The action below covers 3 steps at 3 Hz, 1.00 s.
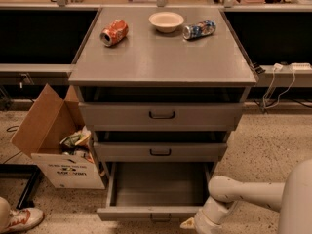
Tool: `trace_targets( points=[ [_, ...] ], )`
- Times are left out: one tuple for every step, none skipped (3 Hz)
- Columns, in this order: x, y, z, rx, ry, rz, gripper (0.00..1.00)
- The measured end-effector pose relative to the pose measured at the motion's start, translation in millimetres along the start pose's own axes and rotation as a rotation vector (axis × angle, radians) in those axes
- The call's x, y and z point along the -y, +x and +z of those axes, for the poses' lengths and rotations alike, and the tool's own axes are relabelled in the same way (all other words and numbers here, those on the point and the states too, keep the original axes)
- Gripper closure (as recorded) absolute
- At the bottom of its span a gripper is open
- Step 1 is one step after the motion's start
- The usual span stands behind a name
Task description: Close bottom drawer
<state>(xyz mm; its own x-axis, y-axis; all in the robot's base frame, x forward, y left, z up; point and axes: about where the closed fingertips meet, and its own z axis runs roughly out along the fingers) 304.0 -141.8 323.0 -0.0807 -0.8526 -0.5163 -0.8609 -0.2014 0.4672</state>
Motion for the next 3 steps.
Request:
trace_targets(
  points=[
    [5.2,2.6,3.6,-0.004,-0.004,-0.001,0.00],
    [32.1,16.0,22.4,-0.026,-0.022,-0.005,0.00],
    [64.9,28.2,43.2,-0.026,0.004,-0.082,0.19]
  ],
)
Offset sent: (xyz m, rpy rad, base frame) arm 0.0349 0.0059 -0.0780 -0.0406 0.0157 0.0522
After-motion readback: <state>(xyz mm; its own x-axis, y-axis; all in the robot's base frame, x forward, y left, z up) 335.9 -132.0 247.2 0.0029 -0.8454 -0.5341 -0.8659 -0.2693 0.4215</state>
